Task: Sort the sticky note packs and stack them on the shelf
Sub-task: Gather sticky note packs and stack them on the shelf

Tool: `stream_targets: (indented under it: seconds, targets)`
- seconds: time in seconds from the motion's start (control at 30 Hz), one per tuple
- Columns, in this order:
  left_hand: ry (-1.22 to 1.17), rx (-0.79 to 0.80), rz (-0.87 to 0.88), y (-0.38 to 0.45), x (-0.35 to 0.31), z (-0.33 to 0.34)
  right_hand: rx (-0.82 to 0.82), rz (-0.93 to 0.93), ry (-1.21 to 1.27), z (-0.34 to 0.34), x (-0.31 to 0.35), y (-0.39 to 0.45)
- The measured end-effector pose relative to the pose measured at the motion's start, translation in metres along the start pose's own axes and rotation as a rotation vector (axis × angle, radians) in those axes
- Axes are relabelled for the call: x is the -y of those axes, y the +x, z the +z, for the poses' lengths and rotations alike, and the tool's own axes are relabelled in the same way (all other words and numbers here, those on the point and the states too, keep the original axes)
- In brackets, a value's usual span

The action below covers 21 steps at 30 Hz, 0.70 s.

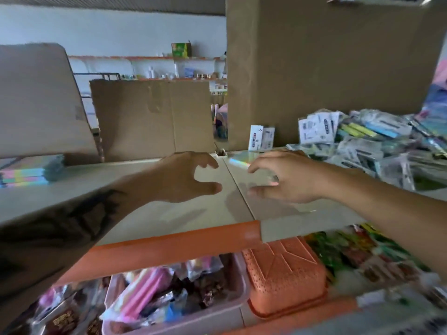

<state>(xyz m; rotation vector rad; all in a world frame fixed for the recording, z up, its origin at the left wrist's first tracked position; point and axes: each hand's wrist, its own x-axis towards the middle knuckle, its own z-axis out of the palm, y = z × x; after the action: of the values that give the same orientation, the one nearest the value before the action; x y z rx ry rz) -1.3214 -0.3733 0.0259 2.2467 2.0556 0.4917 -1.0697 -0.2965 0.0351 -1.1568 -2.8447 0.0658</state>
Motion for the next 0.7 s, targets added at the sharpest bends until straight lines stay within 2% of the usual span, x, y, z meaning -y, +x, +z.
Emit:
stream_targets:
  seconds: [0.2, 0.43, 0.57, 0.7]
  targets:
    - [-0.019, 0.019, -0.055, 0.074, -0.045, 0.036, -0.099, 0.076, -0.033, -0.008, -0.063, -0.017]
    - [-0.118, 0.007, -0.174, 0.145, -0.052, 0.064, 0.000, 0.159, 0.056, -0.023, -0.092, 0.007]
    - [-0.052, 0.024, -0.171, 0.160, -0.046, 0.075, 0.086, 0.214, 0.098, -0.021, -0.098, 0.024]
    - [-0.100, 0.029, -0.148, 0.162, -0.043, 0.075, 0.081, 0.206, 0.143, -0.023, -0.096, 0.025]
